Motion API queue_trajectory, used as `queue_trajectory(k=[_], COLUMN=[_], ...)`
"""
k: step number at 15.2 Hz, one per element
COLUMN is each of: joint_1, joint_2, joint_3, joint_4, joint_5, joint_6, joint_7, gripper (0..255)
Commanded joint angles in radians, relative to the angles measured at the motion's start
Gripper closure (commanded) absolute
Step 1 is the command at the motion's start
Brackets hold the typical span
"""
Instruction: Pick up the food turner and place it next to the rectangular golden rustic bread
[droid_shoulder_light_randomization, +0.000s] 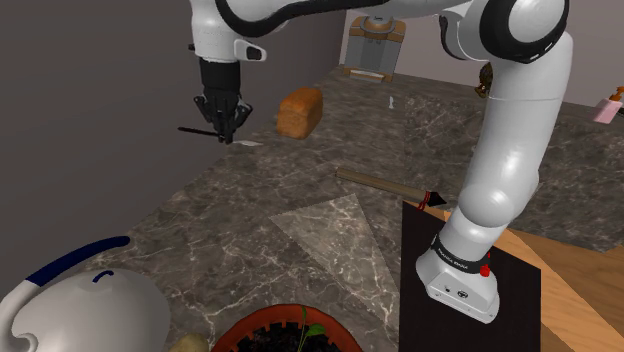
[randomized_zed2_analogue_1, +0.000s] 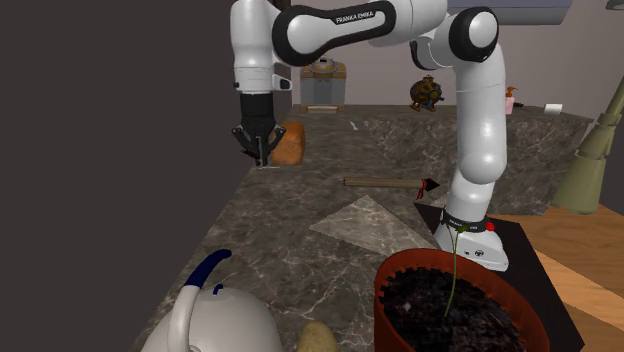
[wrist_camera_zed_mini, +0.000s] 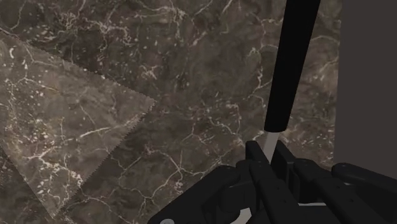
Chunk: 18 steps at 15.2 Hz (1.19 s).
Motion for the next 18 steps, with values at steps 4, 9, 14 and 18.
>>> queue_trajectory(k=[4, 9, 14, 18], joint_1=[0.007, -0.016, -0.145, -0.216], joint_2=[0.001, -0.027, -0.180, -0.279], joint_3=[0.003, 0.002, -0.031, -0.082], joint_4=[0.068, 0.091, -0.059, -0.149], joint_5=[0.001, 0.021, 0.132, 0.200], joint_6=[-0.068, -0.111, -0.079, -0.071], joint_7=[0.001, -0.026, -0.189, -0.320], gripper=[255, 255, 255, 255])
